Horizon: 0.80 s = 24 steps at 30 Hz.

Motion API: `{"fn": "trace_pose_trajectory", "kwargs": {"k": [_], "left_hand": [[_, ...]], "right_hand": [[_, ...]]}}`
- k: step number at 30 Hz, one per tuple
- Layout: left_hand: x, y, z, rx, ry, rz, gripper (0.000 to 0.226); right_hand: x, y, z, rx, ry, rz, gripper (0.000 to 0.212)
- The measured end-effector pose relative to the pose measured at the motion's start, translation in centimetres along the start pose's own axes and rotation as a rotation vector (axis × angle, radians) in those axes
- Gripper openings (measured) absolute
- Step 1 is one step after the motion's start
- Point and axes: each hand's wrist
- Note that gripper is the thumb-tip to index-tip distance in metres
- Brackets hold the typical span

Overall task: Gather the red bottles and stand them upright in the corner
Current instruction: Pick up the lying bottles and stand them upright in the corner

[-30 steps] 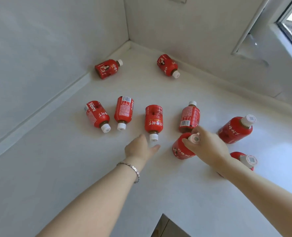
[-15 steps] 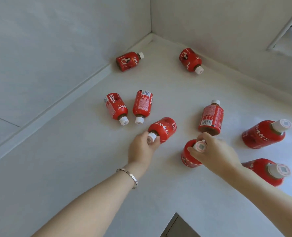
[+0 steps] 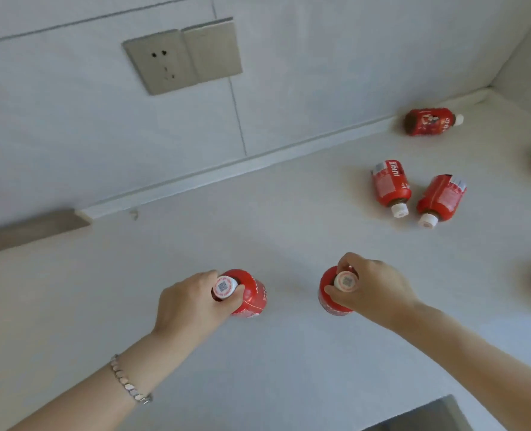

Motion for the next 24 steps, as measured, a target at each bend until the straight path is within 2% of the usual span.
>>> {"fn": "trace_pose_trajectory", "kwargs": {"k": [6,14,19,24], "left_hand": [[17.8,5.5,4.9,-0.007,-0.028,0.285,0.043],[39.4,10.3,10.3,-0.082,0.010,0.544,0.046],[48.7,11.1,12.0,-0.098,0.017,0.660,0.033],[54.0,11.7,12.2,-0.098,0.067,0.772,0.029]], "right_hand": [[16.5,0.1,-9.9,0.127,0.105,0.167,0.026],[35.9,1.0,-23.9,0.236,0.013,0.210,0.023],[46.1,-1.0,-30.9,0.221,-0.083,0.252,0.032],[54.8,-5.1,-36.1,0.116,-0.066,0.360,0.037]]}}
Point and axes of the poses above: each hand's wrist, its own y-axis away from the middle knuckle, its own z-axis out of the back of the hand, x = y × z, and after that the axes turned 5 degrees about -y, right-handed
